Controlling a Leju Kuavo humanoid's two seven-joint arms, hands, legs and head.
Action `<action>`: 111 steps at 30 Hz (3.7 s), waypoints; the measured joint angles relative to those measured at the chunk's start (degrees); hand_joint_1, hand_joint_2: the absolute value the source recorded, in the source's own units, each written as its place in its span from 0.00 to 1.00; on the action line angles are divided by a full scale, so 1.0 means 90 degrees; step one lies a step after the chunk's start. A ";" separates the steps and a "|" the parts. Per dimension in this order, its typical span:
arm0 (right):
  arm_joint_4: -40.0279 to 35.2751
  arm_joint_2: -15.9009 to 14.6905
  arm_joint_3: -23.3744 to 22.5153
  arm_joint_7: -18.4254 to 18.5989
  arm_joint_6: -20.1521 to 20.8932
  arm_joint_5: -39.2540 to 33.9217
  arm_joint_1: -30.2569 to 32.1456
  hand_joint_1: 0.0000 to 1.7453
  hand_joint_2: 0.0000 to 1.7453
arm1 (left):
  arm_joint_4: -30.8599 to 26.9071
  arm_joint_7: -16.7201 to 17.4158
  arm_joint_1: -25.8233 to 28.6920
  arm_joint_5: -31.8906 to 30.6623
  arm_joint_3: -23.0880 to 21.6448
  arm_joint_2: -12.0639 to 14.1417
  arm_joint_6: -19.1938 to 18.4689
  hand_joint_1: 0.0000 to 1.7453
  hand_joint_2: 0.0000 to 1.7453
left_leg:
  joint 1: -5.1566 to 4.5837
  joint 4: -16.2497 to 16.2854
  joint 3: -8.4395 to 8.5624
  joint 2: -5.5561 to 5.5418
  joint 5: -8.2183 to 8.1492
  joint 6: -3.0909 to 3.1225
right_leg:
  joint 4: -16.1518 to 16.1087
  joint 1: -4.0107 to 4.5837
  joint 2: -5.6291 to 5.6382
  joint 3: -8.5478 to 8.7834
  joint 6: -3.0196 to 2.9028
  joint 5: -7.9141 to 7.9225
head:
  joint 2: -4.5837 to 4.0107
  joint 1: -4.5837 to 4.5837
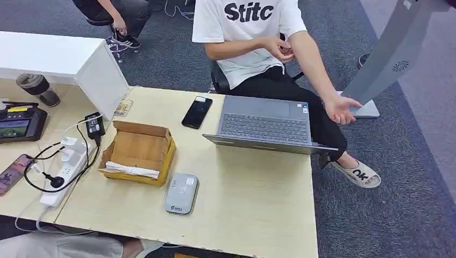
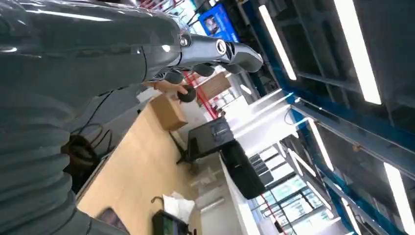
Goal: Pass the card to the sensor for recognition and then transmit it.
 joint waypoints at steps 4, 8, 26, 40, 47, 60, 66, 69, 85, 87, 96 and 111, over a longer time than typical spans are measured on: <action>0.0005 0.0000 0.0000 0.0155 0.0000 0.0000 0.0003 0.00 1.00 | 0.0000 -0.0167 0.0000 -0.0372 0.0073 -0.0083 -0.0399 0.00 1.00 | -0.0001 0.0000 0.0002 0.0000 0.0000 0.0000 | -0.0001 -0.0001 -0.0001 0.0000 0.0000 0.0000 | 0.0000 -0.0002; 0.0010 -0.0005 0.0000 0.0150 0.0000 -0.0002 -0.0008 0.00 1.00 | -0.0090 -0.0573 -0.0076 -0.1706 0.0026 -0.0116 -0.1129 0.00 1.00 | -0.0001 0.0003 0.0009 -0.0001 0.0000 0.0001 | -0.0001 -0.0002 -0.0002 -0.0001 -0.0001 0.0001 | 0.0000 -0.0002; 0.0012 -0.0165 0.0039 0.0238 0.0000 0.0056 -0.0110 0.00 1.00 | 0.0986 0.2966 -0.1838 -0.4238 -0.4902 0.3274 -0.0590 0.00 1.00 | 0.0003 0.0004 0.0011 -0.0031 0.0033 -0.0002 | 0.0001 0.0003 -0.0024 0.0015 -0.0007 0.0028 | 0.0000 -0.0019; 0.0012 -0.0277 0.0078 0.0255 0.0000 0.0092 -0.0105 0.00 1.00 | 0.2142 0.3714 -0.3358 -0.3902 -0.6864 0.3864 -0.2057 0.00 1.00 | 0.0002 0.0008 0.0003 -0.0028 0.0036 -0.0002 | -0.0002 0.0003 -0.0021 -0.0001 -0.0003 0.0030 | 0.0000 -0.0022; 0.0012 -0.0311 0.0078 0.0289 0.0000 0.0058 -0.0106 0.00 1.00 | 0.2421 0.3743 -0.3802 -0.3507 -0.7207 0.3956 -0.2522 0.00 1.00 | 0.0002 0.0009 0.0003 -0.0028 0.0037 -0.0002 | -0.0002 0.0003 -0.0020 0.0000 -0.0003 0.0031 | 0.0000 -0.0017; -0.0034 -0.0505 0.0080 0.0400 0.0000 0.0131 -0.0106 0.00 1.00 | 0.2735 0.4124 -0.5083 -0.1500 -0.7837 0.5756 -0.3988 0.00 1.00 | 0.0005 0.0005 -0.0001 -0.0015 0.0037 -0.0003 | 0.0001 0.0005 -0.0005 -0.0009 -0.0004 0.0030 | 0.0000 -0.0017; -0.0063 -0.0529 0.0080 0.0400 0.0000 0.0175 -0.0109 0.00 1.00 | 0.2756 0.4285 -0.5218 -0.1157 -0.7946 0.6070 -0.4311 0.00 1.00 | 0.0003 0.0006 -0.0003 -0.0012 0.0037 -0.0003 | 0.0001 0.0004 -0.0004 -0.0009 -0.0004 0.0031 | 0.0000 -0.0019; -0.0087 -0.0563 0.0080 0.0398 0.0000 0.0241 -0.0109 0.00 1.00 | 0.2756 0.4416 -0.5405 -0.0560 -0.8017 0.6546 -0.4680 0.00 1.00 | 0.0006 0.0005 -0.0003 -0.0012 0.0037 -0.0003 | 0.0002 0.0006 -0.0004 -0.0010 -0.0004 0.0031 | 0.0000 -0.0017; -0.0231 -0.0627 0.0080 0.0311 0.0000 0.0415 -0.0152 0.00 1.00 | 0.2756 0.4549 -0.4864 -0.0616 -0.8240 0.7220 -0.4602 0.00 1.00 | 0.0002 0.0005 -0.0006 -0.0012 0.0036 -0.0003 | 0.0001 0.0003 -0.0001 -0.0011 -0.0004 0.0030 | 0.0000 -0.0019; -0.0238 -0.0627 0.0080 0.0311 0.0000 0.0415 -0.0155 0.00 1.00 | 0.2756 0.4549 -0.4842 -0.0624 -0.8243 0.7223 -0.4600 0.00 1.00 | 0.0002 0.0005 -0.0006 -0.0011 0.0036 -0.0003 | 0.0001 0.0003 0.0000 -0.0011 -0.0004 0.0030 | 0.0000 -0.0022; -0.0270 -0.0627 0.0080 0.0478 0.0000 0.0408 -0.0161 0.00 1.00 | 0.2853 0.4525 -0.4611 -0.1229 -0.8252 0.6956 -0.4322 0.00 1.00 | 0.0002 0.0005 -0.0005 -0.0013 0.0036 -0.0003 | 0.0001 0.0003 -0.0001 -0.0011 -0.0004 0.0030 | 0.0000 -0.0019; -0.0248 -0.0256 0.0080 0.0303 -0.0024 0.1316 -0.0216 0.00 1.00 | 0.3768 0.4474 -0.3778 -0.2843 -0.8519 0.5276 -0.3126 0.00 1.00 | -0.0001 0.0005 -0.0005 -0.0013 0.0036 -0.0002 | 0.0000 0.0000 -0.0003 -0.0013 -0.0004 0.0030 | 0.0000 -0.0022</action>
